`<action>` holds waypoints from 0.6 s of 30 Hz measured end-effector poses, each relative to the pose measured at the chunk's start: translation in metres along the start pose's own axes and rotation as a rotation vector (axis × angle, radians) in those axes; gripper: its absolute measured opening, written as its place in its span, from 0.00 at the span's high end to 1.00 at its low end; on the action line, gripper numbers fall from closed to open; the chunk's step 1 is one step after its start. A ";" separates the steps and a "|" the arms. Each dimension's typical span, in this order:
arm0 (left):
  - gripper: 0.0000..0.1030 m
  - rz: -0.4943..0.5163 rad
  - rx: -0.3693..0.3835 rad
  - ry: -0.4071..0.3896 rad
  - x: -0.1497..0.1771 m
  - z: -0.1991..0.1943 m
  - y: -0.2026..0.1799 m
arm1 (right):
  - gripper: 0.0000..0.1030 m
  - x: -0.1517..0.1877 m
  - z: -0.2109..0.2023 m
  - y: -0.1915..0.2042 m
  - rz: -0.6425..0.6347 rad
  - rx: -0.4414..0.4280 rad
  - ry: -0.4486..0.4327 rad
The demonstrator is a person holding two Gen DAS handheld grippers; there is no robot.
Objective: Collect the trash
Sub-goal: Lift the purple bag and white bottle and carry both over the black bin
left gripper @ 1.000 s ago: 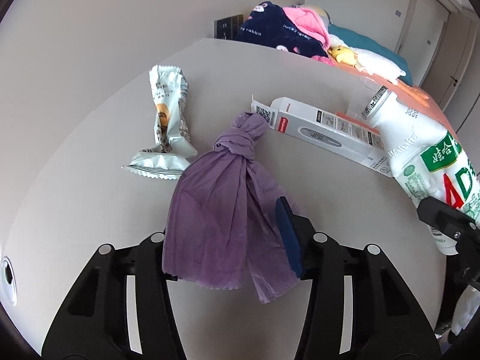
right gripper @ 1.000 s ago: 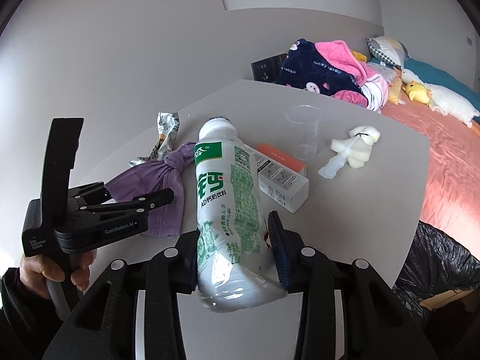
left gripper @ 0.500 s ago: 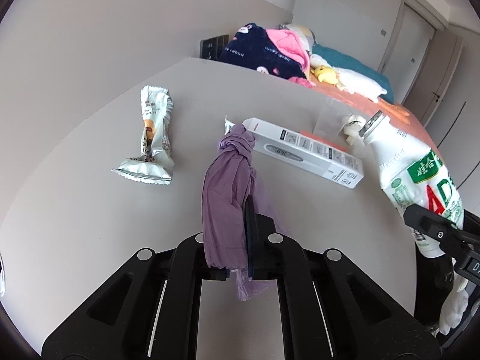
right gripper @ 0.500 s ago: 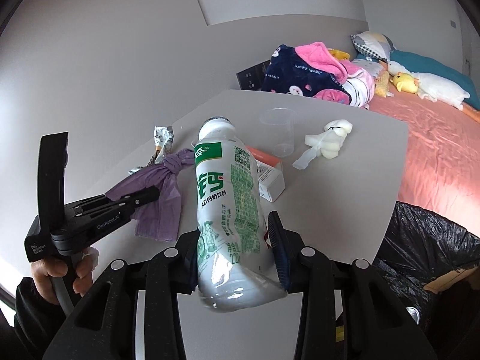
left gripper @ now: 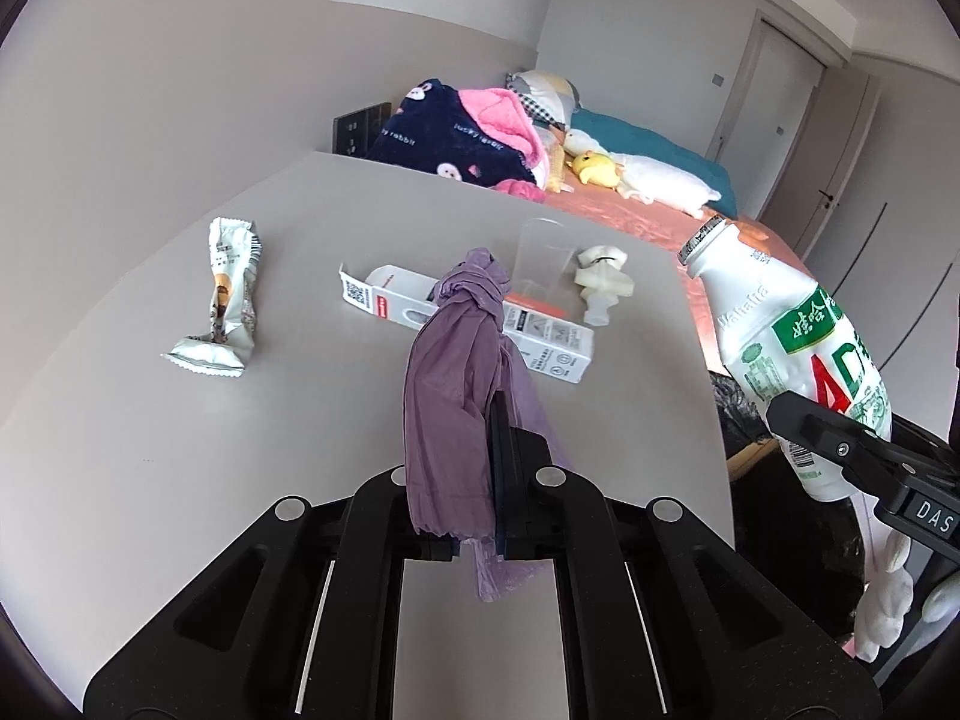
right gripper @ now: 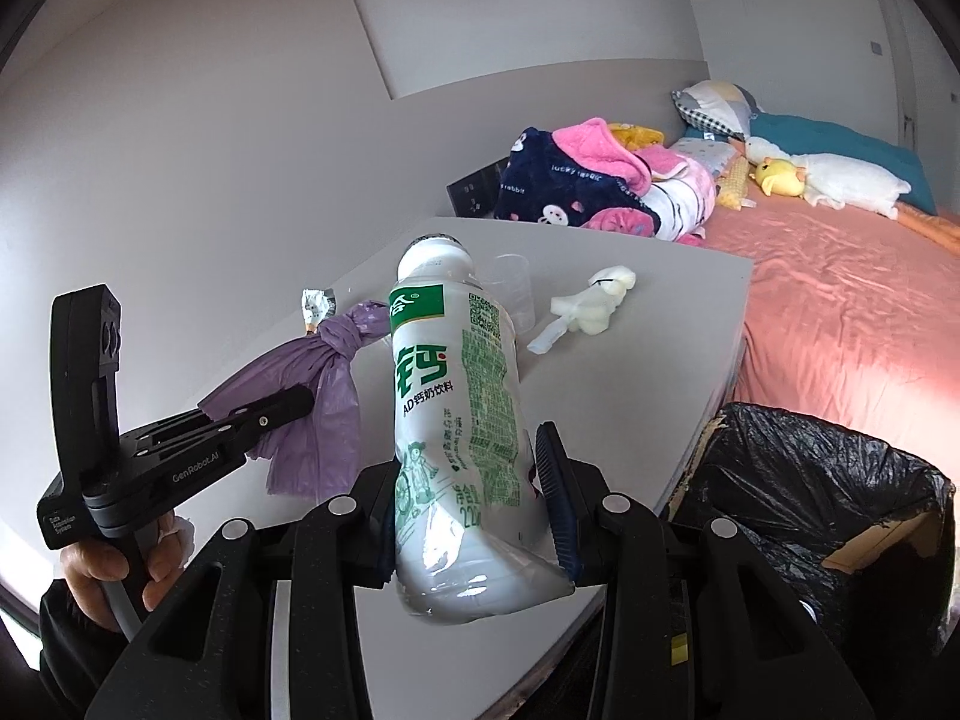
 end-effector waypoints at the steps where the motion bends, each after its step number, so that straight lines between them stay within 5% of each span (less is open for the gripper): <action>1: 0.95 0.003 0.007 0.000 0.000 -0.001 -0.004 | 0.61 0.000 -0.005 -0.003 0.003 0.005 -0.005; 18: 0.95 0.094 0.130 0.018 0.000 -0.003 -0.092 | 0.61 0.012 -0.068 -0.058 0.080 0.118 -0.070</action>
Point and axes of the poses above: each gripper's, at about its wrist camera, not at the fingertips, and z roughly the way its jaws point, y to its left, x to its underside, the point moved 4 cm from there along z, roughly the way its jaws point, and after that the axes turned 1 degree about -x, right-handed, at the moved point
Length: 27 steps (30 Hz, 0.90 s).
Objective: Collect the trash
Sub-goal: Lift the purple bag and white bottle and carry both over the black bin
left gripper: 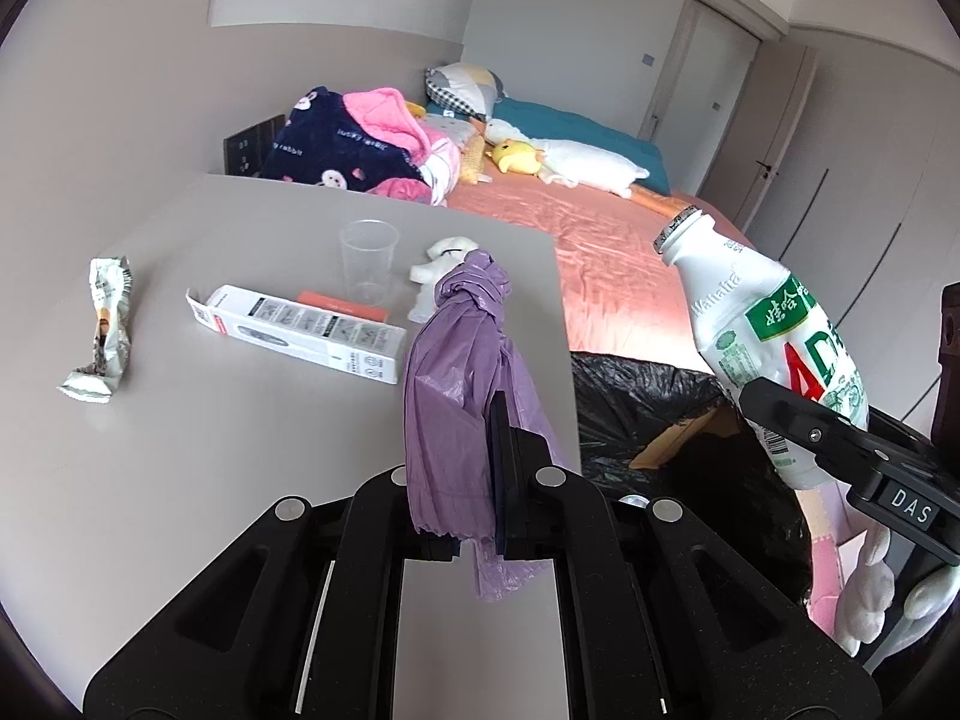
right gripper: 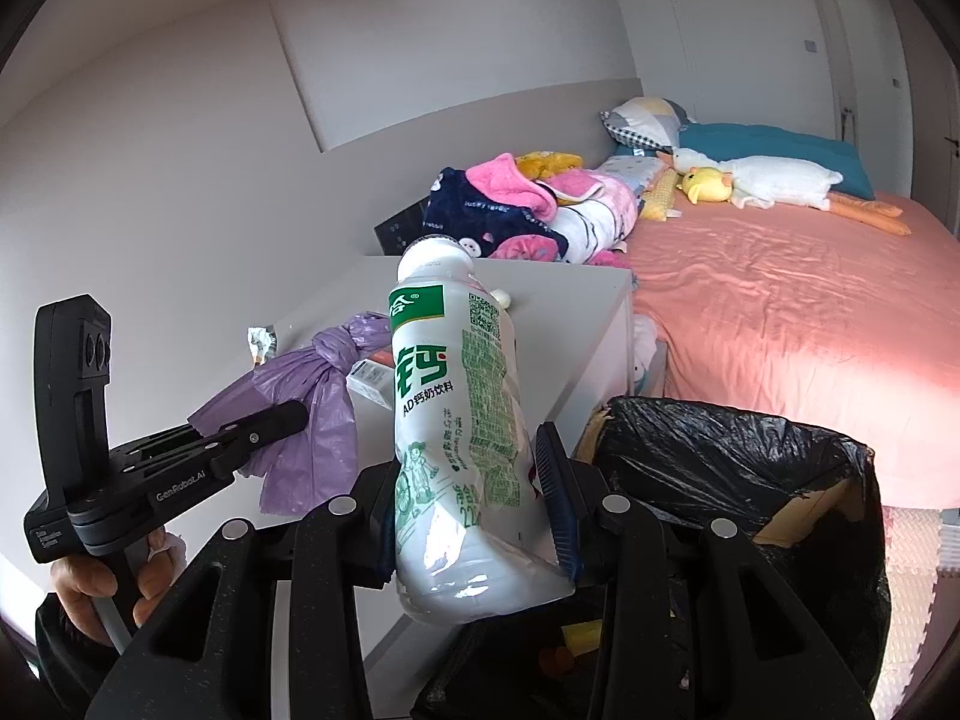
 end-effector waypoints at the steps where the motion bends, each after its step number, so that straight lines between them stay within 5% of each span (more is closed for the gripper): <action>1: 0.95 0.006 0.007 0.004 0.000 0.001 -0.005 | 0.61 0.000 -0.002 -0.004 0.006 0.007 -0.002; 27: 0.95 0.180 0.197 0.146 0.023 0.049 -0.124 | 0.61 0.024 -0.048 -0.100 0.158 0.180 0.006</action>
Point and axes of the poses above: each gripper's, at about its wrist camera, not at the fingertips, and z roughly the way its jaws point, y to its left, x to its underside, the point moved 4 cm from there along z, roughly the way its jaws point, and after that the axes turned 1 degree about -x, right-handed, at the moved point
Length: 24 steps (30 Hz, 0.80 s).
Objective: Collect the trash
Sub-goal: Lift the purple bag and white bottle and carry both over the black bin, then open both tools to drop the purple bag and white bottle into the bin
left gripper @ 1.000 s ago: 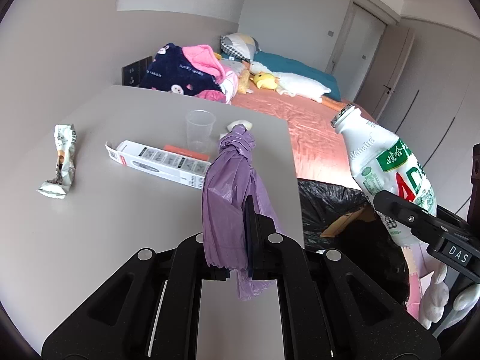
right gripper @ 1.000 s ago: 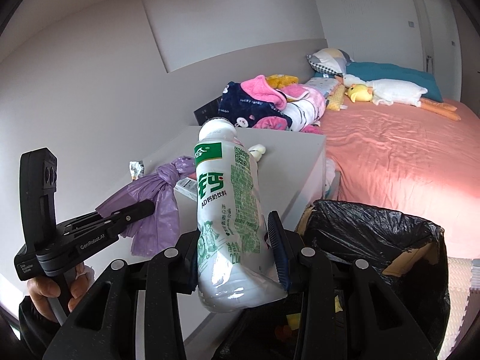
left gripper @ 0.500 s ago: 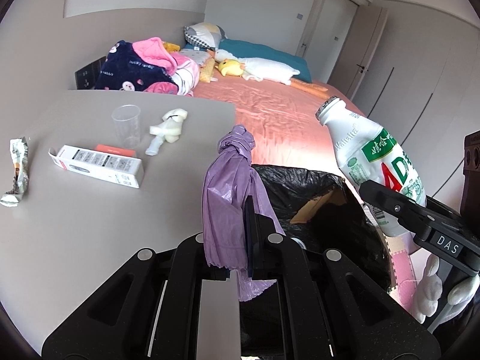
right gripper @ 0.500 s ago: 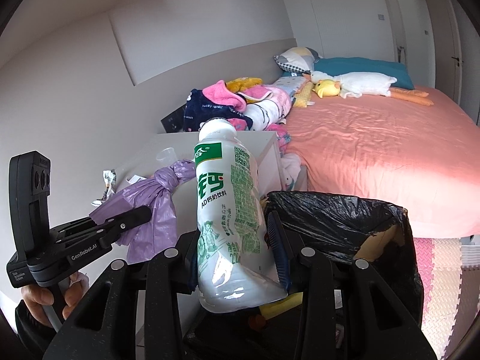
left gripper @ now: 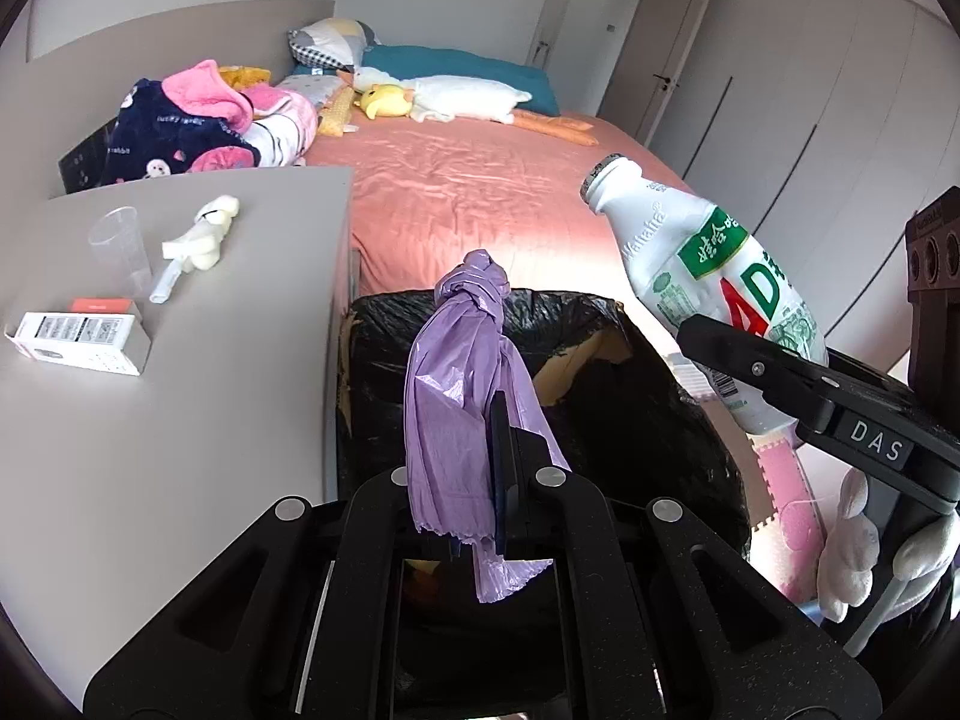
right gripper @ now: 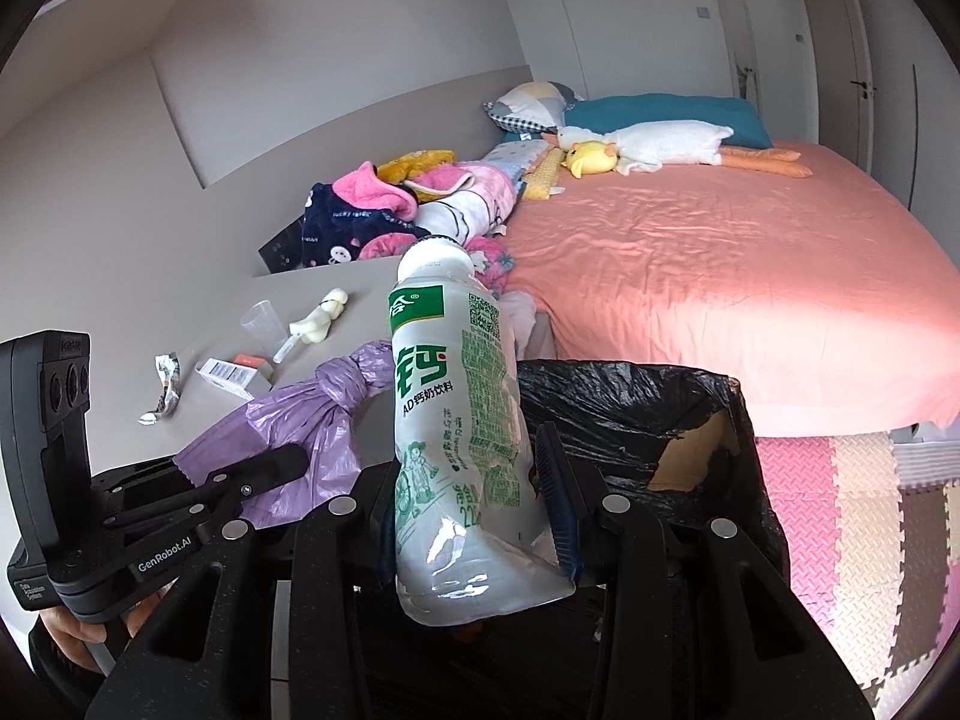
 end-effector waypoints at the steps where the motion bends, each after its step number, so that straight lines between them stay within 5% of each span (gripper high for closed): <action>1: 0.95 0.004 0.006 0.006 0.001 0.002 -0.002 | 0.61 0.000 0.000 -0.004 0.007 0.008 0.001; 24: 0.95 0.075 0.064 0.066 -0.005 0.032 -0.037 | 0.61 0.009 -0.001 -0.050 0.082 0.083 0.015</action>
Point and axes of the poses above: each gripper's, at about its wrist camera, not at the fingertips, and z roughly the way its jaws point, y to its left, x to its underside, the point moved 4 cm from there along z, roughly the way its jaws point, and after that the axes turned 1 degree about -x, right-handed, at the moved point
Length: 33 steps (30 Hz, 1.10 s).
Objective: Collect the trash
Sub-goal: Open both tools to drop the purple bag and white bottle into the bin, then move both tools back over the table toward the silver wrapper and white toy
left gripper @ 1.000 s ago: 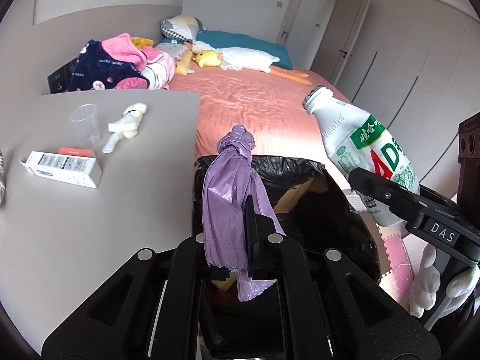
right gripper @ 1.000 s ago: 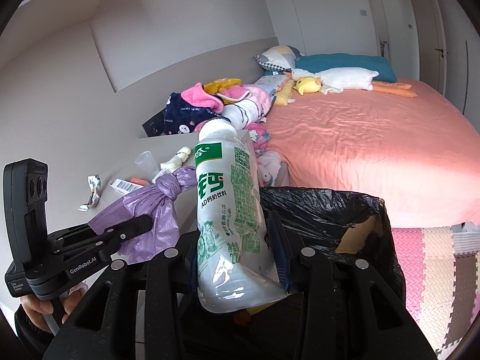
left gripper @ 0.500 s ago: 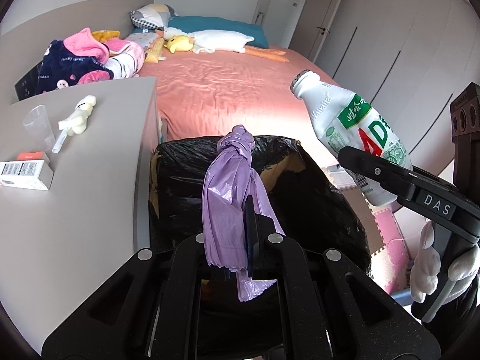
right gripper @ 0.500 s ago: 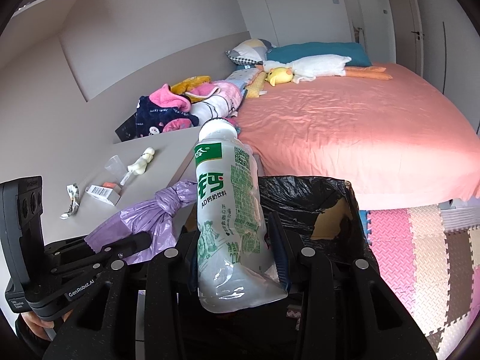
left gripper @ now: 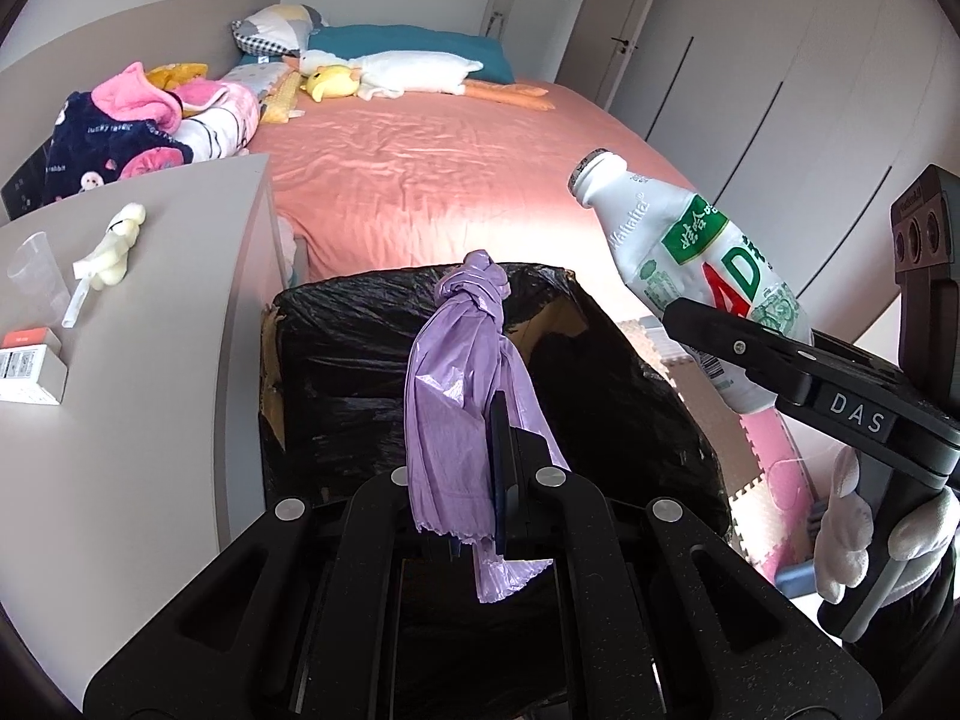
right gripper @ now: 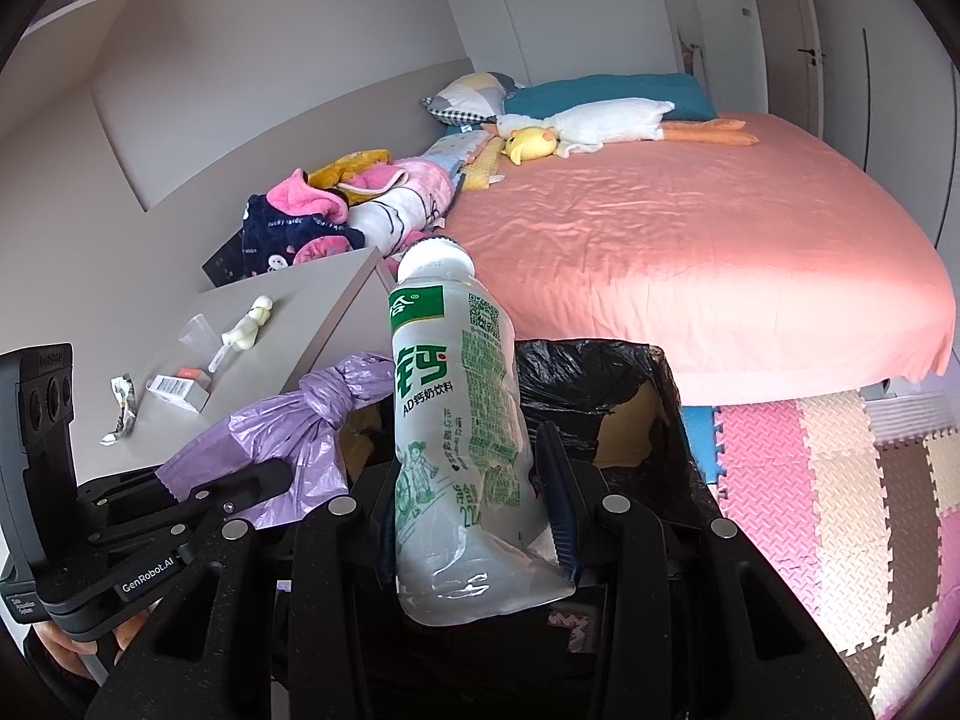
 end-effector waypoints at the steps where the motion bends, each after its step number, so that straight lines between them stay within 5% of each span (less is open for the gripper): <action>1: 0.95 0.001 0.000 0.003 0.000 0.001 0.000 | 0.61 0.000 0.001 0.000 0.001 0.001 0.003; 7: 0.92 0.007 0.025 0.066 0.004 0.014 0.002 | 0.61 0.000 0.010 -0.001 0.003 0.009 0.031; 8: 0.79 0.007 0.010 0.071 0.005 0.016 0.003 | 0.60 0.000 0.009 -0.001 0.004 0.019 0.026; 9: 0.62 0.006 -0.021 0.070 0.006 0.016 0.005 | 0.47 -0.001 0.007 -0.002 0.005 0.032 0.017; 10: 0.15 0.004 -0.054 0.062 0.006 0.016 0.008 | 0.29 -0.003 0.004 -0.002 0.007 0.052 -0.003; 11: 0.06 -0.002 -0.087 0.025 0.005 0.012 0.011 | 0.23 -0.004 -0.001 -0.003 0.009 0.077 -0.030; 13: 0.06 -0.006 -0.092 -0.026 0.004 0.003 0.014 | 0.21 -0.006 -0.005 -0.003 -0.003 0.089 -0.055; 33: 0.06 -0.051 -0.192 -0.061 0.013 -0.029 0.061 | 0.21 -0.004 0.012 0.036 -0.058 0.027 -0.008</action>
Point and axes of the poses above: each gripper's, at about its wrist camera, not at the fingertips, and z roughly the way its jaws point, y to its left, x to its underside, the point moved 4 cm from there along z, roughly the way its jaws point, and after that the axes turned 1 degree about -x, right-handed, at the moved point
